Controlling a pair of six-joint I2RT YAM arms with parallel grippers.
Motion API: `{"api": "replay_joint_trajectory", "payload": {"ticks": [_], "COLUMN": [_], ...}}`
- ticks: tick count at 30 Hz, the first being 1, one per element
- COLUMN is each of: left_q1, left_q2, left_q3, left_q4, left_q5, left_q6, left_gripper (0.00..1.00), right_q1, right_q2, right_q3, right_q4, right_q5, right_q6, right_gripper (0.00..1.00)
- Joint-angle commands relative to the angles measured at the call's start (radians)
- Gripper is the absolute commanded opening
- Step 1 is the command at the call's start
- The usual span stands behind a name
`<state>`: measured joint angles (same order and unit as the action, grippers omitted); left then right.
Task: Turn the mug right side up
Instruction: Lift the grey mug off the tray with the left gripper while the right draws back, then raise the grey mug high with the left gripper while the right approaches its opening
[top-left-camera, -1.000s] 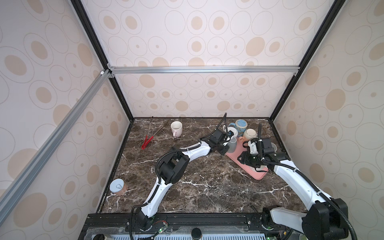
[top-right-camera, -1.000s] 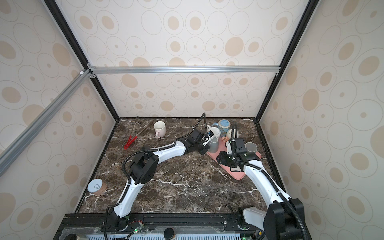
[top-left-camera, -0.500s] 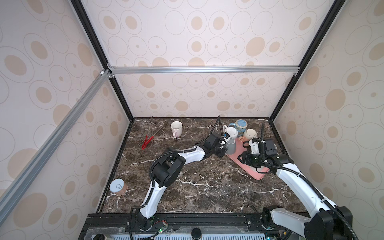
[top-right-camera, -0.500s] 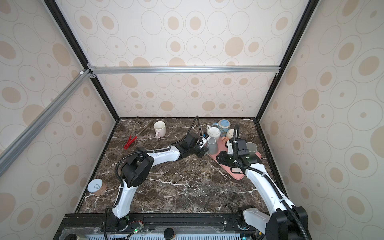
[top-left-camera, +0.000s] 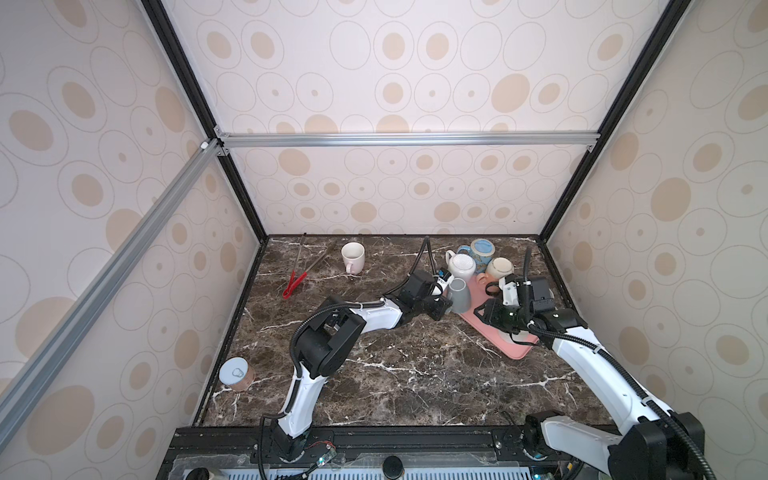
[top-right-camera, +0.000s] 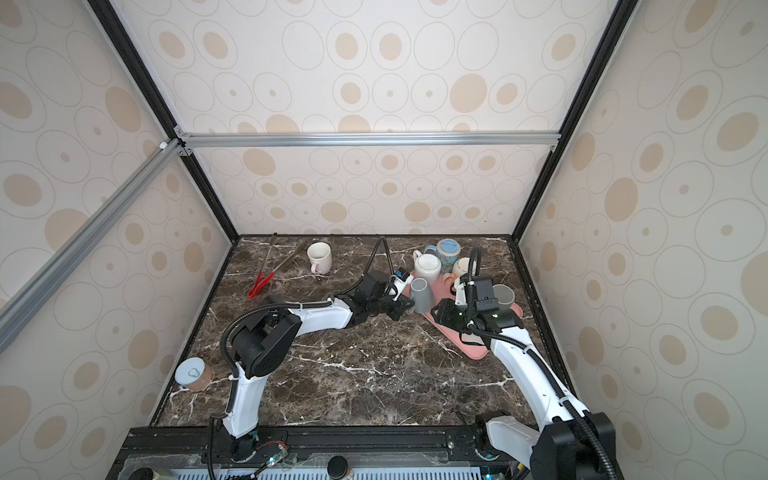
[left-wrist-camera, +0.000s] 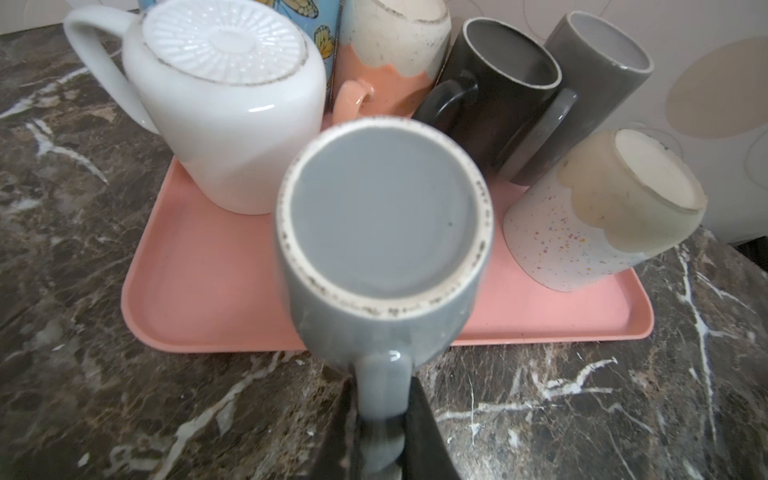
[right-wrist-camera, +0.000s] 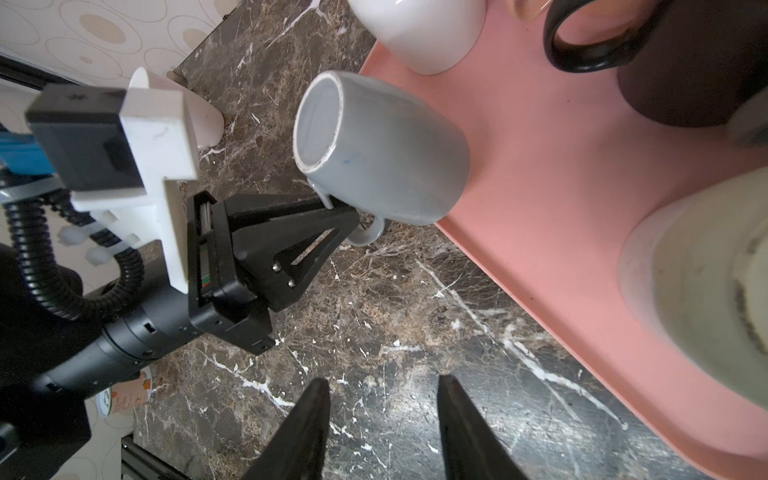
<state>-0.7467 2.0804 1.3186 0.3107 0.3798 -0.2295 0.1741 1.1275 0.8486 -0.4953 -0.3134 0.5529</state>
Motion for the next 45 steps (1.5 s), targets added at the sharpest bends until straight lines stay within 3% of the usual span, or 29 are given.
{"api": "replay_joint_trajectory", "payload": {"ticks": [1, 8, 13, 22, 28, 35, 45], "left_q1": [0.052, 0.140, 0.186, 0.271, 0.328, 0.367, 0.443], "left_q2": [-0.098, -0.191, -0.251, -0.466, -0.638, -0.823, -0.907], "left_q3": [-0.051, -0.218, -0.249, -0.272, -0.312, -0.365, -0.451], "left_q4": [0.230, 0.623, 0.767, 0.854, 0.871, 0.851, 0.939], "left_q5": [0.080, 0.215, 0.270, 0.269, 0.248, 0.196, 0.204], "left_q6": [-0.134, -0.432, -0.551, -0.600, -0.592, -0.568, -0.729], "left_gripper": [0.00, 0.00, 0.00, 0.00, 0.00, 0.00, 0.00], "right_q1": [-0.008, -0.010, -0.010, 0.049, 0.211, 0.313, 0.414], "right_q2": [-0.012, -0.067, -0.080, -0.029, 0.070, 0.157, 0.339], "right_q3": [-0.026, -0.083, -0.063, -0.043, 0.087, 0.169, 0.341], "right_q4": [0.070, 0.329, 0.462, 0.859, 0.884, 1.011, 1.201], "right_q5": [-0.051, -0.123, -0.192, -0.287, -0.335, -0.382, -0.484], "right_q6": [0.033, 0.144, 0.165, 0.310, 0.235, 0.208, 0.286], "right_gripper": [0.45, 0.41, 0.40, 0.40, 0.40, 0.41, 0.41]}}
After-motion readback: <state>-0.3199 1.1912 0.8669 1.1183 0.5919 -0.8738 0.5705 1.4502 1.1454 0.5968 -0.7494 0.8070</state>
